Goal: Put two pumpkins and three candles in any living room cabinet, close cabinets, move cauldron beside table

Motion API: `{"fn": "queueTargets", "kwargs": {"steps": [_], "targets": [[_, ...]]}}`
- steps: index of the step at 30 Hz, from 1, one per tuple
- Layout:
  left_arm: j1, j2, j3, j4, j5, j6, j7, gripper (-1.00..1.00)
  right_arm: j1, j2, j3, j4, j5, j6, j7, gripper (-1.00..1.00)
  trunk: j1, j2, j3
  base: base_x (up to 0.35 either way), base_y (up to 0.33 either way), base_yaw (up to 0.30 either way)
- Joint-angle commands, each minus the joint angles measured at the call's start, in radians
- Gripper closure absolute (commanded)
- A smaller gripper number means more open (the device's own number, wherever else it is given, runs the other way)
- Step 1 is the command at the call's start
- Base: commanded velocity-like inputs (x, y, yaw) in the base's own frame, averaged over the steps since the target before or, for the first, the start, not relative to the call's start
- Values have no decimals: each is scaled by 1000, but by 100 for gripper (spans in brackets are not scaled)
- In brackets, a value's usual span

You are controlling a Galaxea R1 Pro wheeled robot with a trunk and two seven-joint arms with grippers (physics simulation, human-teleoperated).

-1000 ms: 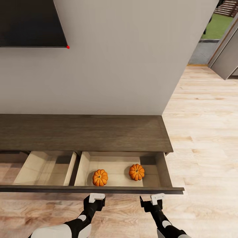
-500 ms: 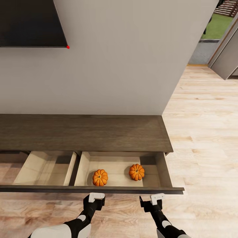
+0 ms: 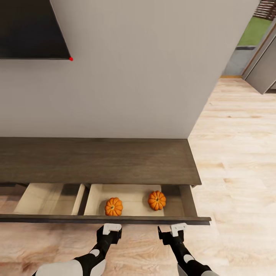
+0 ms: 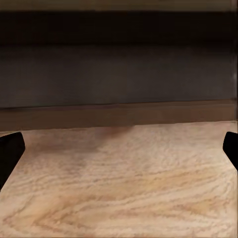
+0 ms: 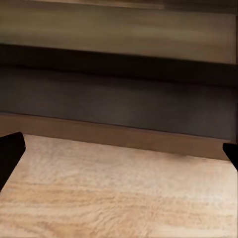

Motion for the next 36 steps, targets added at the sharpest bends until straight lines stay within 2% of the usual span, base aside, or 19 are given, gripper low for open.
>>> {"fn": "queueTargets", "kwargs": {"steps": [1, 27, 36], "targets": [[0, 0, 0, 0, 0, 0, 0, -100, -1, 0, -2, -2, -4, 0, -2, -100, 0, 0, 0, 261, -77, 0], [0, 2, 0, 0, 0, 0, -2, -100, -1, 2, -2, -3, -4, -4, -1, -100, 0, 0, 0, 255, -15, 0], [0, 1, 0, 0, 0, 0, -2, -100, -1, 3, -2, -16, -6, -3, -2, -100, 0, 0, 0, 180, 0, 0]]}}
